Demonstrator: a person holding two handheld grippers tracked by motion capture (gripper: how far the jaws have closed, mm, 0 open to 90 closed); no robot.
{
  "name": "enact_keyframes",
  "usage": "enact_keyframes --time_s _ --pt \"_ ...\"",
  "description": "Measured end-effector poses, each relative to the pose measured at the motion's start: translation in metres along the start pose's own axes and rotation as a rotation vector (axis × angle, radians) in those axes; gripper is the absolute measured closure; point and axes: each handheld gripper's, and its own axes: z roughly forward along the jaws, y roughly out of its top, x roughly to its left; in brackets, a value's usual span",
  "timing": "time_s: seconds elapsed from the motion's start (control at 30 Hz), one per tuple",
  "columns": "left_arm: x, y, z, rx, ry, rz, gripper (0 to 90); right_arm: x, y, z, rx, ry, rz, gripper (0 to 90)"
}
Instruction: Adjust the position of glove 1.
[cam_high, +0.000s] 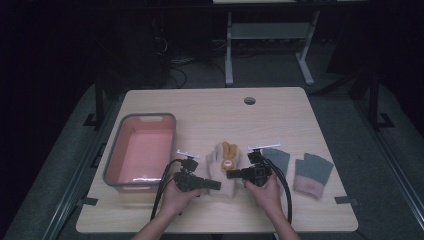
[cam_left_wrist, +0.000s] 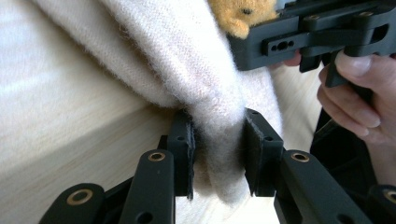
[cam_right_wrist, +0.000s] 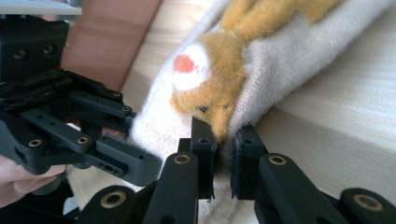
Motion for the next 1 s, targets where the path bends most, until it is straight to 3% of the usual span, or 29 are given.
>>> enact_keyframes --time_s 0.07,0.2,0.23,0.33,0.47,0.57,0.8,1.0 --pt "-0.002 0.000 0.001 0.005 0.016 0.011 67.6 -0.001 0.000 0.002 0.007 -0.013 0.004 76.5" --pt "-0.006 0.001 0.003 0.017 0.046 0.034 67.6 -0.007 0.001 0.007 0.034 -0.058 0.015 58.9" --pt "-0.006 0.002 0.003 0.018 0.047 0.032 67.5 -0.009 0.001 0.006 0.029 -0.036 0.042 58.4" --pt "-0.005 0.002 0.004 0.030 0.048 0.032 67.3 -0.010 0.001 0.008 0.033 -0.010 0.072 60.5" --pt "-0.005 0.002 0.004 0.030 0.048 0.023 67.0 -0.012 0.001 0.014 0.047 0.023 0.089 75.0" --pt "-0.006 0.002 0.003 0.024 0.049 0.030 67.2 -0.015 0.001 0.012 0.042 0.063 0.090 80.5" --pt "-0.010 0.005 -0.005 0.002 0.011 0.028 67.8 -0.007 0.003 0.000 0.012 0.078 0.066 82.2" --pt "-0.019 0.015 -0.019 -0.013 -0.013 0.056 67.8 0.006 0.010 -0.014 -0.027 0.083 0.033 82.3"
